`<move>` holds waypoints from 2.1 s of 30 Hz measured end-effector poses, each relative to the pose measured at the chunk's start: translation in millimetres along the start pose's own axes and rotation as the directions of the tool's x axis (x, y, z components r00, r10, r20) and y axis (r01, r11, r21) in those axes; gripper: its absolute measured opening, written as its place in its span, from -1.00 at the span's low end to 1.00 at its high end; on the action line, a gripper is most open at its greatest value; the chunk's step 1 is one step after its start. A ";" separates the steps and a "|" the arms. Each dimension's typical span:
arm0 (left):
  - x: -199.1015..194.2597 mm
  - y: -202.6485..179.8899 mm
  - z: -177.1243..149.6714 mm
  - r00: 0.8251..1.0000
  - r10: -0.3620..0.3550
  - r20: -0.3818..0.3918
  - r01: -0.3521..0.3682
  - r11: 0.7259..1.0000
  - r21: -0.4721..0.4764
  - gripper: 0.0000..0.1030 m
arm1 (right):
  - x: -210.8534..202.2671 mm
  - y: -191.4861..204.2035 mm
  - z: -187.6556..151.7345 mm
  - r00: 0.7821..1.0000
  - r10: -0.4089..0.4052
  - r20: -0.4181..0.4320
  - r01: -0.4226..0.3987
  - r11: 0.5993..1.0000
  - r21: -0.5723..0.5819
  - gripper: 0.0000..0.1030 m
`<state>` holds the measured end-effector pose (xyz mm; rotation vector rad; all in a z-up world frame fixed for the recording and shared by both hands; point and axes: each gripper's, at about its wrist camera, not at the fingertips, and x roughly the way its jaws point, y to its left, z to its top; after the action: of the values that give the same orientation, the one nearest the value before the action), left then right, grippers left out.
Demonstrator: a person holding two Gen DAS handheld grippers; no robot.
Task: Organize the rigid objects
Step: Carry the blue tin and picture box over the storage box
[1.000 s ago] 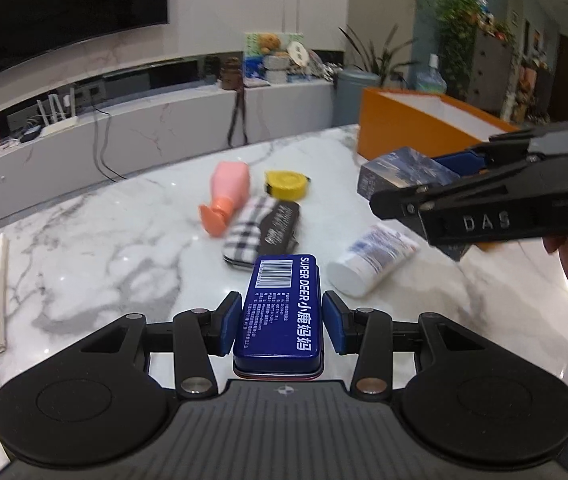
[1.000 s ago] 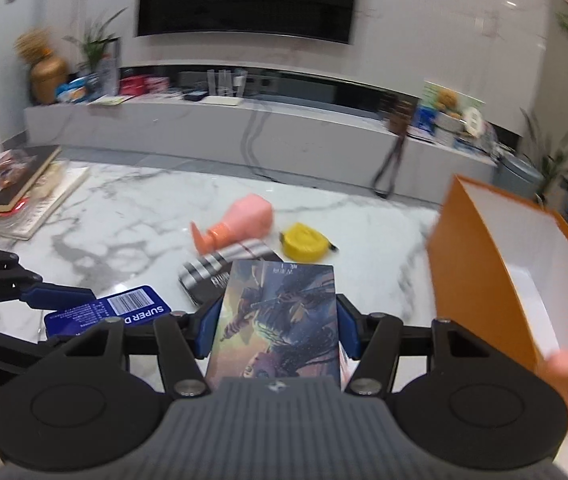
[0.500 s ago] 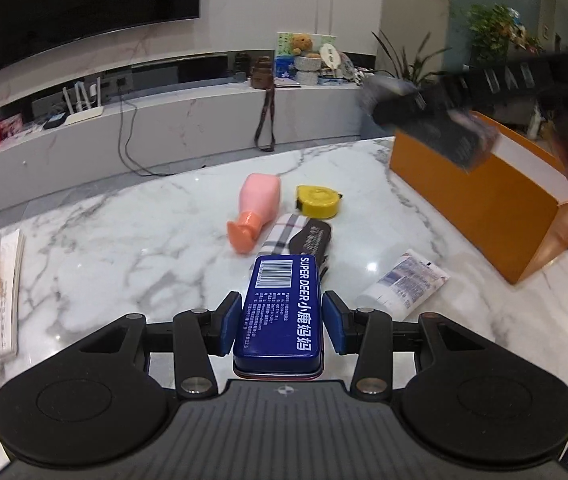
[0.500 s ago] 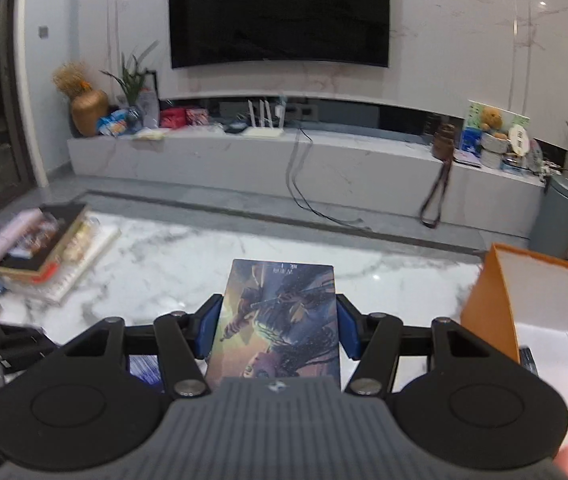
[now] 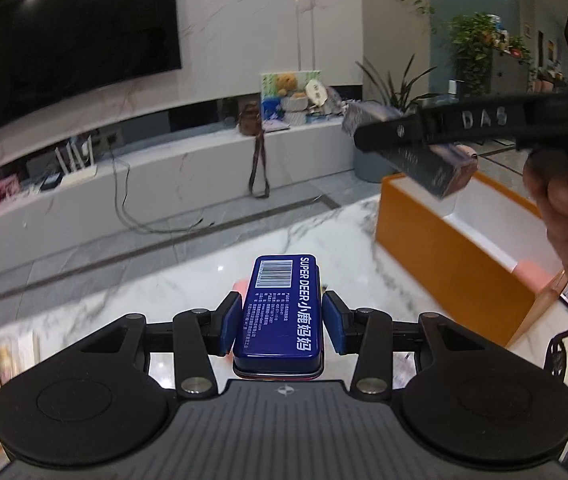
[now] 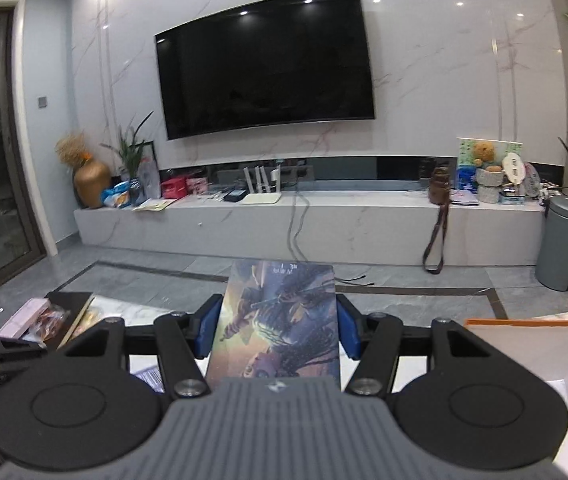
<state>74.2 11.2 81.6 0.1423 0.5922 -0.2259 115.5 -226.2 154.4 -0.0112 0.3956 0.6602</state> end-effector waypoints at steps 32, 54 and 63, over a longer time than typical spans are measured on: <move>120.4 -158.4 78.5 0.966 -0.256 -0.043 0.259 0.942 0.215 -0.03 | -32.3 -203.9 -20.6 0.933 -0.352 -0.074 0.360 0.912 0.197 0.16; 186.2 -215.8 59.6 0.947 -0.172 -0.272 0.272 0.881 0.388 -0.03 | -6.0 -239.6 -47.7 0.871 -0.360 -0.334 0.438 0.877 0.197 0.16; 217.0 -226.4 60.3 0.939 -0.065 -0.338 0.221 0.867 0.446 -0.03 | 17.2 -244.3 -57.9 0.830 -0.361 -0.424 0.471 0.862 0.189 0.16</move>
<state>224.6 -256.2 -7.3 0.6271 0.8589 -0.5038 253.7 -417.4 66.7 0.0508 0.8335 0.1478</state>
